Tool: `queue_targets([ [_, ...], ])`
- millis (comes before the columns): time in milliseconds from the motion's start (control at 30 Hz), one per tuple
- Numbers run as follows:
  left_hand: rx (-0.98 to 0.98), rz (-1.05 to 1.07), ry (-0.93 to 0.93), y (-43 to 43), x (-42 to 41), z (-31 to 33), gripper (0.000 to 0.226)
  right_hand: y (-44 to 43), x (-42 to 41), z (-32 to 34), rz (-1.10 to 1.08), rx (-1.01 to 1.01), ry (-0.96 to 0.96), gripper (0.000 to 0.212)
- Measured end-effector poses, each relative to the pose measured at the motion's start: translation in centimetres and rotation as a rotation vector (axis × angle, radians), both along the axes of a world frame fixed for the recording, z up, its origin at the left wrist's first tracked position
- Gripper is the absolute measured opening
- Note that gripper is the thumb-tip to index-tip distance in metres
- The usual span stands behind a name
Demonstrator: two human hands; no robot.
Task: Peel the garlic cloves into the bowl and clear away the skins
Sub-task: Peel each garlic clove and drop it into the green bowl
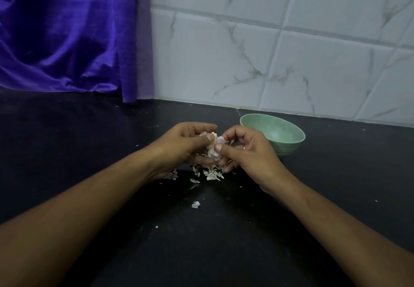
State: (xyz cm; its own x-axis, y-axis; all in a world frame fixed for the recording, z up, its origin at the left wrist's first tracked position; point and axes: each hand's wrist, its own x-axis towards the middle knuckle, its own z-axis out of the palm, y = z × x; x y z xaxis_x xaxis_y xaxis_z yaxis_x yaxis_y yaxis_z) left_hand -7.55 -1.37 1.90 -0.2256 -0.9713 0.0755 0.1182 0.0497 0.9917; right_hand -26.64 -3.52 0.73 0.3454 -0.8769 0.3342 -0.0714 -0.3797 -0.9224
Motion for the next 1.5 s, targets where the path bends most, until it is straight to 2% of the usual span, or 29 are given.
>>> queue_targets([
  [133, 0.011, -0.004, 0.027, 0.0, 0.4, 0.3, 0.039, -0.2, -0.2, 0.2, -0.041, -0.007, -0.013, 0.016],
  [233, 0.01, -0.006, 0.016, 0.0, 0.4, 0.3, 0.045, 0.1, -0.1, 0.3, 0.007, 0.015, -0.038, 0.02],
  [367, 0.025, 0.037, 0.023, 0.1, 0.4, 0.4, 0.049, 0.1, 0.0, 0.1, 0.022, -0.067, 0.041, 0.026],
  [533, -0.002, 0.077, 0.005, 0.1, 0.4, 0.6, 0.045, 0.0, -0.1, 0.1, 0.014, -0.091, 0.044, 0.025],
  [800, -0.002, 0.055, -0.008, 0.3, 0.2, 0.4, 0.053, -0.1, -0.1, -0.1, -0.008, -0.032, 0.042, 0.015],
  [933, 0.005, 0.062, 0.022, 0.2, 0.3, 0.3, 0.042, 0.3, -0.2, 0.2, 0.036, -0.054, 0.014, 0.014],
  [1067, -0.074, 0.099, -0.032, 0.1, 0.3, 0.0, 0.035, 0.7, -0.1, 0.4, 0.053, -0.035, 0.006, 0.017],
  [1267, -0.143, 0.153, -0.051, 0.0, 0.3, -0.1, 0.034, 1.1, 0.0, 0.8, 0.081, 0.084, -0.083, 0.027],
  [1400, -0.19, 0.116, -0.111, 0.1, 0.0, -0.2, 0.017, 1.3, 0.1, 0.9, 0.086, 0.178, -0.118, 0.044],
  [1500, -0.184, 0.075, -0.112, 0.2, 0.0, -0.3, 0.02, 1.2, 0.1, 0.9, 0.066, 0.207, -0.141, 0.04],
])
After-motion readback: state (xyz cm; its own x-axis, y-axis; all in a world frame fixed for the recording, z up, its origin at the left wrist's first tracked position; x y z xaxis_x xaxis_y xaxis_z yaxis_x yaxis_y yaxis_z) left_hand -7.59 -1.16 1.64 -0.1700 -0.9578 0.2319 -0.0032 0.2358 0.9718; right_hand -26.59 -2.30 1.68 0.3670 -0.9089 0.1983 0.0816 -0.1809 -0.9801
